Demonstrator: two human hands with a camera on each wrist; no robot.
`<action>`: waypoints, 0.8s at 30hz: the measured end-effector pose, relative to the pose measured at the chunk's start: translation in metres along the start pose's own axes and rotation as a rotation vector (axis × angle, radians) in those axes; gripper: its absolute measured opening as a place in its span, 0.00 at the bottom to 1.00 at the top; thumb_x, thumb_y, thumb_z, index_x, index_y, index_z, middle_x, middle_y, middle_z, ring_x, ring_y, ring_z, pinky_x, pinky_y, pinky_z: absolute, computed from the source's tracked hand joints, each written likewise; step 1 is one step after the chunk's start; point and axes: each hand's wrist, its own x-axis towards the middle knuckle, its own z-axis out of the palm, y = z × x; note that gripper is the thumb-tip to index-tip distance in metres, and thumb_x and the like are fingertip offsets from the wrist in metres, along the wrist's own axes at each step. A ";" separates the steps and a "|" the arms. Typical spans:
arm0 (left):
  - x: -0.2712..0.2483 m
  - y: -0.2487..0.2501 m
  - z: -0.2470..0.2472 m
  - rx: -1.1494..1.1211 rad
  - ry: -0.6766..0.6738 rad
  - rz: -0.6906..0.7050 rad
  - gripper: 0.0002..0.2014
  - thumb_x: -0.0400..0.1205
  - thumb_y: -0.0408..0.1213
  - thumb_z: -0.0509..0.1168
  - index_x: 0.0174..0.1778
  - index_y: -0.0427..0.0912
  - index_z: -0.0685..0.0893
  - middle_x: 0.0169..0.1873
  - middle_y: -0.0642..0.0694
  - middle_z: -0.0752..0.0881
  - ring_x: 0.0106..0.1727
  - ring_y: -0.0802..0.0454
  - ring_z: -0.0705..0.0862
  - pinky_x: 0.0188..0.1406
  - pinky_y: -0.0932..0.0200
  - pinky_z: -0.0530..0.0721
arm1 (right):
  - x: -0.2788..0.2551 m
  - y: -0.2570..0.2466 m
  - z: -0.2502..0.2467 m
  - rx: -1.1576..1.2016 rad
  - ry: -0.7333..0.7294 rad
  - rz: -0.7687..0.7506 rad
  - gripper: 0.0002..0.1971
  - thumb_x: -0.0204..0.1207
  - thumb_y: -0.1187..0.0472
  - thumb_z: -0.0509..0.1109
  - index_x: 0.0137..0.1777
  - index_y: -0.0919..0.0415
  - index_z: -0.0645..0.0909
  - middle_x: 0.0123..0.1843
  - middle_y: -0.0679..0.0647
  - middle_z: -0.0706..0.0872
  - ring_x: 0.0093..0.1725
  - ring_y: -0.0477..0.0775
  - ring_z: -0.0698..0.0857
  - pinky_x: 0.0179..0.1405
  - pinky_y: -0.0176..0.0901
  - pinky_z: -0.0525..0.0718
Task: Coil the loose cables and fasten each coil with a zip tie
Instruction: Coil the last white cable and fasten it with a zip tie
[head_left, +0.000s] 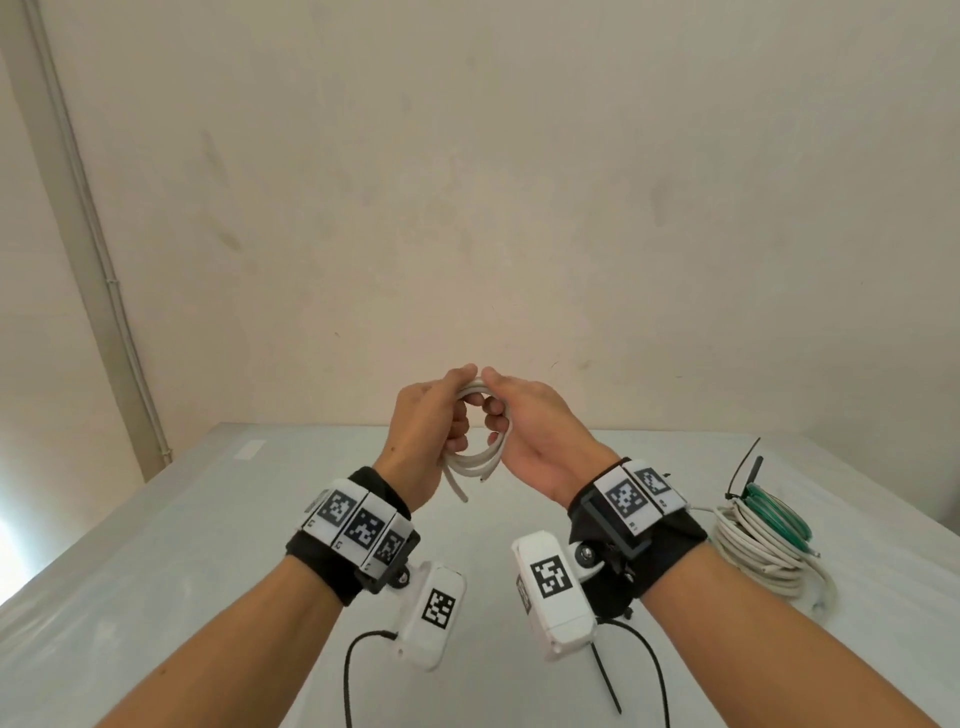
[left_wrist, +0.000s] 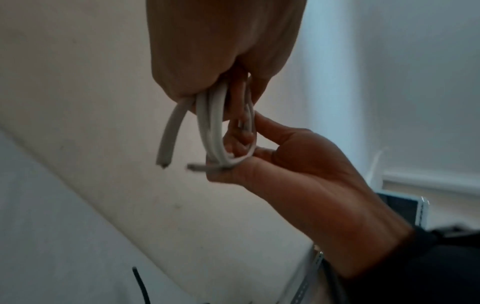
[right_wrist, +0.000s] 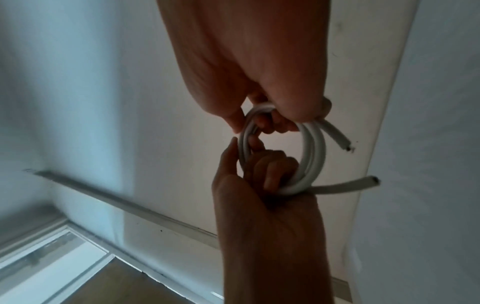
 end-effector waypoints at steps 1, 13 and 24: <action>-0.002 -0.005 0.001 -0.070 -0.001 -0.027 0.18 0.86 0.48 0.69 0.36 0.39 0.83 0.22 0.52 0.66 0.22 0.55 0.63 0.20 0.63 0.65 | 0.000 0.003 -0.001 0.040 0.023 0.012 0.09 0.89 0.56 0.67 0.49 0.59 0.82 0.33 0.49 0.72 0.31 0.47 0.67 0.37 0.42 0.67; 0.001 -0.001 0.010 -0.201 0.054 -0.090 0.20 0.88 0.45 0.60 0.31 0.39 0.81 0.19 0.52 0.61 0.19 0.55 0.58 0.17 0.62 0.59 | -0.008 0.000 -0.005 0.146 0.017 0.015 0.09 0.91 0.56 0.63 0.51 0.60 0.77 0.34 0.50 0.70 0.32 0.48 0.68 0.36 0.43 0.68; -0.001 -0.009 0.008 -0.077 0.043 -0.041 0.22 0.90 0.42 0.54 0.30 0.40 0.77 0.18 0.52 0.61 0.18 0.54 0.57 0.19 0.61 0.58 | -0.012 -0.001 -0.028 -0.056 -0.121 0.046 0.12 0.92 0.54 0.61 0.55 0.62 0.79 0.37 0.55 0.79 0.37 0.53 0.78 0.45 0.47 0.82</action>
